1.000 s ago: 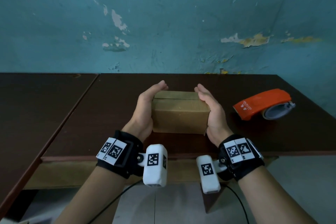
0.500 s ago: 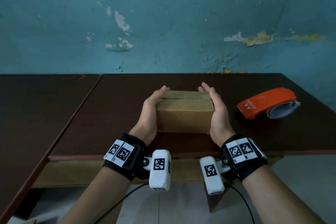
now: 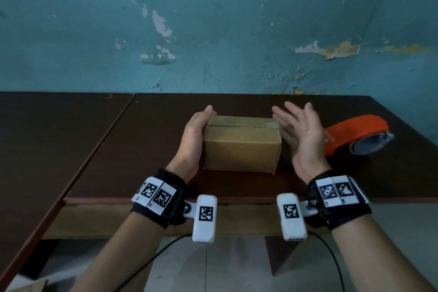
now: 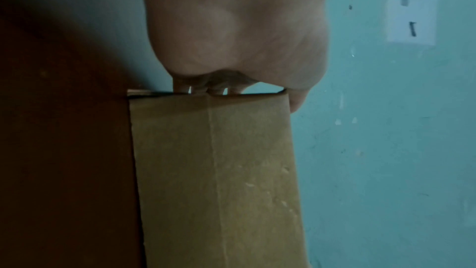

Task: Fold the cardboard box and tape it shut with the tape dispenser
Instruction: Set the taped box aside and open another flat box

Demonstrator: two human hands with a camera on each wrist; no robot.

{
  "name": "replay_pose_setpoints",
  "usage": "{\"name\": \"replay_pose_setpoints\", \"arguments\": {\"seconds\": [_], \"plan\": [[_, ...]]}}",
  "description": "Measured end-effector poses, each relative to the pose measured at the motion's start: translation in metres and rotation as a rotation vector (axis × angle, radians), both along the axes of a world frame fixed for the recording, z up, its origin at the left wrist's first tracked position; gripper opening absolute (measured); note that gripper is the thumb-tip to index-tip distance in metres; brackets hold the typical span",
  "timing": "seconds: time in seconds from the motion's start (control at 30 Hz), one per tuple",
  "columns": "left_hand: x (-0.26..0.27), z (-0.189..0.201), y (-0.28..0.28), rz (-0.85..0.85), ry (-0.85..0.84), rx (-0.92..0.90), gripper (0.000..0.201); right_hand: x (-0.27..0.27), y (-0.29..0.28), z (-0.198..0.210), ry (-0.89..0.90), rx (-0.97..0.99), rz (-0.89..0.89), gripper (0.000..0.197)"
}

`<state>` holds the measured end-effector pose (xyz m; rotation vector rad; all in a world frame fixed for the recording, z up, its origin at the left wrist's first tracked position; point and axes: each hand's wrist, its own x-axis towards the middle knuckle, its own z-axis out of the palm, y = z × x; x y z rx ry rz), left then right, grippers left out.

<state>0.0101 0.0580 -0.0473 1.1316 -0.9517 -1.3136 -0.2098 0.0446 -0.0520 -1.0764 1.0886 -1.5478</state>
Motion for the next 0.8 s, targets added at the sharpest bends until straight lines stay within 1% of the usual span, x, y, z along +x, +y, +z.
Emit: {"name": "replay_pose_setpoints", "arguments": {"seconds": [0.07,0.13,0.2,0.23,0.3,0.33,0.37,0.4,0.43,0.47,0.53,0.6,0.63,0.7,0.73,0.8], "plan": [[0.001,0.002,0.002,0.018,0.024,-0.012,0.052,-0.014,-0.001,0.009,-0.070,-0.054,-0.024,0.063],[0.001,0.004,0.006,0.018,0.040,-0.045,0.054,-0.027,0.003,0.024,-0.113,-0.110,-0.053,0.062],[0.004,0.005,0.008,-0.022,-0.006,-0.154,0.058,-0.039,0.011,0.043,-0.131,-0.177,-0.083,0.059],[0.007,0.006,0.008,-0.059,-0.109,-0.255,0.062,-0.045,0.015,0.051,-0.134,-0.213,-0.098,0.057],[0.012,0.008,0.008,-0.160,-0.477,-0.461,0.076,-0.055,0.023,0.063,-0.149,-0.280,-0.128,0.053],[0.012,0.010,0.007,-0.202,-0.664,-0.539,0.083,-0.060,0.025,0.065,-0.159,-0.299,-0.140,0.052],[0.012,0.010,0.005,-0.223,-0.809,-0.598,0.087,-0.063,0.026,0.064,-0.167,-0.305,-0.149,0.052],[0.010,0.009,0.004,-0.222,-0.899,-0.641,0.088,-0.066,0.026,0.062,-0.170,-0.301,-0.156,0.051],[0.007,0.007,0.003,-0.207,-0.940,-0.666,0.088,-0.067,0.026,0.058,-0.165,-0.287,-0.160,0.050],[0.005,0.005,0.001,-0.184,-0.946,-0.669,0.086,-0.068,0.024,0.053,-0.153,-0.266,-0.158,0.047],[0.001,0.001,-0.002,-0.123,-0.905,-0.637,0.085,-0.064,0.020,0.043,-0.133,-0.219,-0.139,0.044],[-0.002,0.001,-0.004,-0.048,-0.805,-0.592,0.085,-0.058,0.015,0.034,-0.133,-0.185,-0.120,0.041],[-0.004,0.002,-0.004,-0.024,-0.716,-0.557,0.087,-0.054,0.012,0.032,-0.136,-0.170,-0.112,0.040],[-0.007,0.004,-0.004,0.002,-0.460,-0.455,0.088,-0.048,0.008,0.027,-0.128,-0.143,-0.091,0.037],[-0.008,0.006,-0.004,0.008,-0.333,-0.399,0.085,-0.046,0.007,0.025,-0.113,-0.130,-0.083,0.036],[-0.009,0.007,-0.005,0.027,-0.156,-0.312,0.072,-0.042,0.006,0.021,-0.083,-0.108,-0.074,0.035]]}}
